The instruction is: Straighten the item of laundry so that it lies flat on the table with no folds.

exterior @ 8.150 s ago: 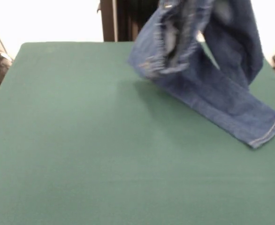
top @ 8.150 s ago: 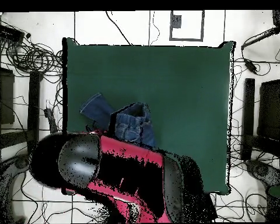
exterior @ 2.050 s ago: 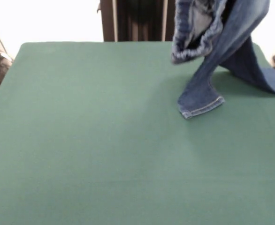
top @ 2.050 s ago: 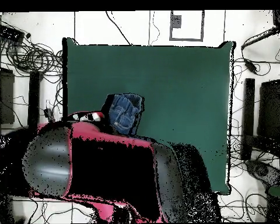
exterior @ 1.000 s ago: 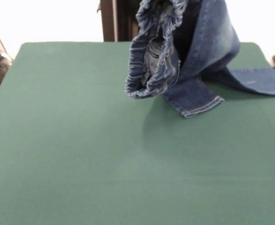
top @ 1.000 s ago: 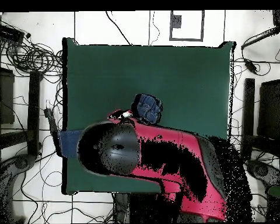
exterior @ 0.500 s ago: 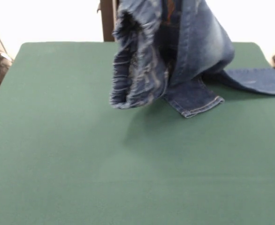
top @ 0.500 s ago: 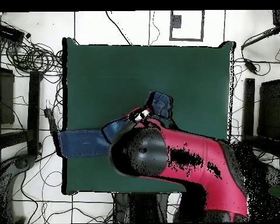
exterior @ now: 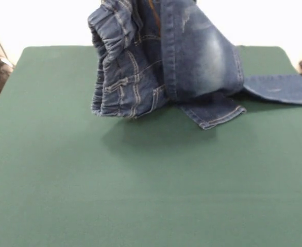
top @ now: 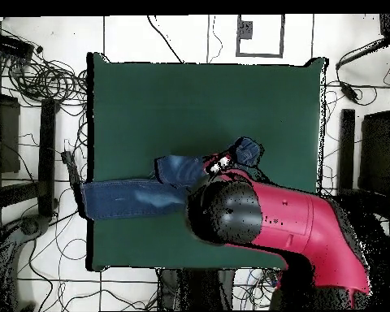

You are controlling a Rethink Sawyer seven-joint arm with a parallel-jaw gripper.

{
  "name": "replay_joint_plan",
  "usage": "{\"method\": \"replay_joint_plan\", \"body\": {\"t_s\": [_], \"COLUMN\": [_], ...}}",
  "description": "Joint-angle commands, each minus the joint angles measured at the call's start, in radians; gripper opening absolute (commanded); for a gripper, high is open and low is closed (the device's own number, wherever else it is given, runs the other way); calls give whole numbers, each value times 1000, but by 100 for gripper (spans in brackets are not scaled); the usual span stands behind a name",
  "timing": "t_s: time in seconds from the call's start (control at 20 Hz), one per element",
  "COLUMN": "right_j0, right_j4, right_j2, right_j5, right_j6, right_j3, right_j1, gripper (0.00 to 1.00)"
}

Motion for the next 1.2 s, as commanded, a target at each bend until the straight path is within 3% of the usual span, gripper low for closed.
{"method": "replay_joint_plan", "body": {"t_s": [0.05, 0.35, 0.55, 1.2], "right_j0": [50, 189, 253, 464], "right_j4": [-38, -54, -12, 73], "right_j2": [145, 95, 74, 15], "right_j5": [112, 327, 446, 745], "right_j6": [-284, -63, 65, 336], "right_j3": [102, 10, -36, -111], "right_j1": [-63, -105, -119, -220], "gripper": [0, 0, 0, 0]}}
